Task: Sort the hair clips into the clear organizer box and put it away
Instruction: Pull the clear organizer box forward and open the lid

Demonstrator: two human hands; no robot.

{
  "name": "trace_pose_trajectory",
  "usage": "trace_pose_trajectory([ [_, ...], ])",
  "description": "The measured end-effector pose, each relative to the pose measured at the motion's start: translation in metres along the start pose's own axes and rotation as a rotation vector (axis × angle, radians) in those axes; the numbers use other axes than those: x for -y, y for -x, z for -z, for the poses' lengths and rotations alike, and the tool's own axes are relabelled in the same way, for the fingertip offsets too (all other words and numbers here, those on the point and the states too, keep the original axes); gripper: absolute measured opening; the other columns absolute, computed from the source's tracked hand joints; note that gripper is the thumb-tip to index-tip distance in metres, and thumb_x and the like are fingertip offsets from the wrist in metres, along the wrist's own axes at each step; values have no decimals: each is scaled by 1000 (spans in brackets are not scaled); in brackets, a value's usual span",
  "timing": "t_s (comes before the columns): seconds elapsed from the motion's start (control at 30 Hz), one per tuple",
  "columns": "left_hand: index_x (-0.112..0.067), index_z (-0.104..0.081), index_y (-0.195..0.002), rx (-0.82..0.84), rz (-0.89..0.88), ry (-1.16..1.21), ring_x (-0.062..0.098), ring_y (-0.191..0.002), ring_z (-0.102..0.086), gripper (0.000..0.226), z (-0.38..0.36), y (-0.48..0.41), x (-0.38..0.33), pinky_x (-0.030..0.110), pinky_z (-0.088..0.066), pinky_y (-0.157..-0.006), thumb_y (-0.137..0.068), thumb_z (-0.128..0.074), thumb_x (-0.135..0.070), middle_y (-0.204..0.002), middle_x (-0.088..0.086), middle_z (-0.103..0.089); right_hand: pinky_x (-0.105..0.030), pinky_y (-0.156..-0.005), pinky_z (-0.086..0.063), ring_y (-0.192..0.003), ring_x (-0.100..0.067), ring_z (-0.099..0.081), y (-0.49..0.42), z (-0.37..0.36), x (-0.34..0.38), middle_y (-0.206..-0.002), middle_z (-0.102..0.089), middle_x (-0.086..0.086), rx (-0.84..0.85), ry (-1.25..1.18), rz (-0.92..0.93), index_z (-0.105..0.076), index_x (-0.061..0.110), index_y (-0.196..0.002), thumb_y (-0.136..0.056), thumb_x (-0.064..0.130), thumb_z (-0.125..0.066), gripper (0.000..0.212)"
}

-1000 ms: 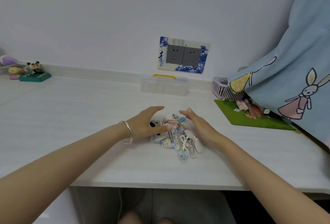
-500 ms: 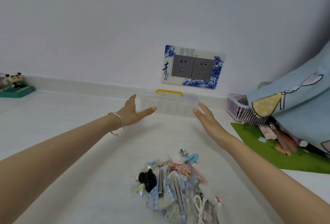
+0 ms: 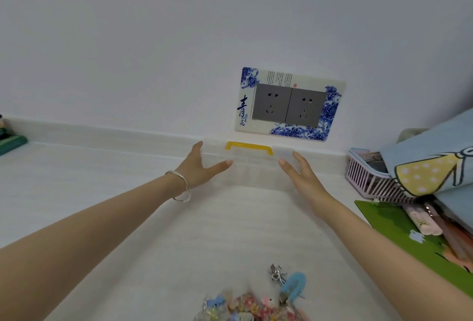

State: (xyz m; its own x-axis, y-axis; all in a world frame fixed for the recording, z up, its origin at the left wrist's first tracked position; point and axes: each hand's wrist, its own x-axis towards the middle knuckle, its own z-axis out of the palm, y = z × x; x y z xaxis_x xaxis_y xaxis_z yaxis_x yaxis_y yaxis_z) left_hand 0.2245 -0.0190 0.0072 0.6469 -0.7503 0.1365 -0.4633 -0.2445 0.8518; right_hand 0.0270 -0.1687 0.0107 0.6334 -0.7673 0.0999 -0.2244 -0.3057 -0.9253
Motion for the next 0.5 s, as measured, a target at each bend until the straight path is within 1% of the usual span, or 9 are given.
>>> trace_pose_trajectory([
  [0.1,-17,-3,-146,14,-16,-21,22,-140,-24,103,2,14,0,33,-24,-111,-72,-63,-57,-155,3,-16,-34,-109,-23,-142,-19,-21,15,3,-1,-156,-18,5,17,-1,1,-17,33,-146,-87,55,-46,69],
  [0.17,-17,-3,-146,34,-31,-27,22,-140,-24,109,4,29,1,34,-24,-113,-68,-66,-59,-155,3,-17,-31,-106,-23,-142,-16,-20,32,7,-3,-156,-18,8,32,2,14,-18,35,-146,-86,54,-48,69],
  [0.23,-20,-4,-146,71,-26,-25,21,-139,-24,121,5,52,-2,36,-25,-114,-55,-66,-70,-154,2,-17,-30,-104,-23,-142,-14,-21,54,11,-5,-155,-19,10,46,-4,13,-19,39,-144,-83,55,-50,71],
  [0.3,-22,-4,-146,80,-25,-32,20,-139,-25,129,6,73,-4,37,-25,-114,-42,-59,-76,-153,2,-17,-30,-104,-25,-140,-13,-23,73,15,-5,-154,-20,11,60,-2,14,-20,42,-143,-81,55,-52,71],
  [0.4,-22,-4,-146,77,-61,-54,19,-139,-23,128,6,105,-6,37,-25,-114,-43,-59,-75,-153,2,-15,-26,-100,-25,-138,-11,-26,103,20,-2,-152,-26,9,75,28,30,-21,42,-143,-77,56,-52,74],
  [0.5,-22,-3,-146,73,-78,-56,18,-140,-20,129,5,130,-7,38,-24,-115,-42,-58,-75,-153,2,-15,-25,-100,-24,-139,-11,-24,128,25,-2,-153,-24,11,95,10,42,-24,40,-142,-77,53,-53,72],
])
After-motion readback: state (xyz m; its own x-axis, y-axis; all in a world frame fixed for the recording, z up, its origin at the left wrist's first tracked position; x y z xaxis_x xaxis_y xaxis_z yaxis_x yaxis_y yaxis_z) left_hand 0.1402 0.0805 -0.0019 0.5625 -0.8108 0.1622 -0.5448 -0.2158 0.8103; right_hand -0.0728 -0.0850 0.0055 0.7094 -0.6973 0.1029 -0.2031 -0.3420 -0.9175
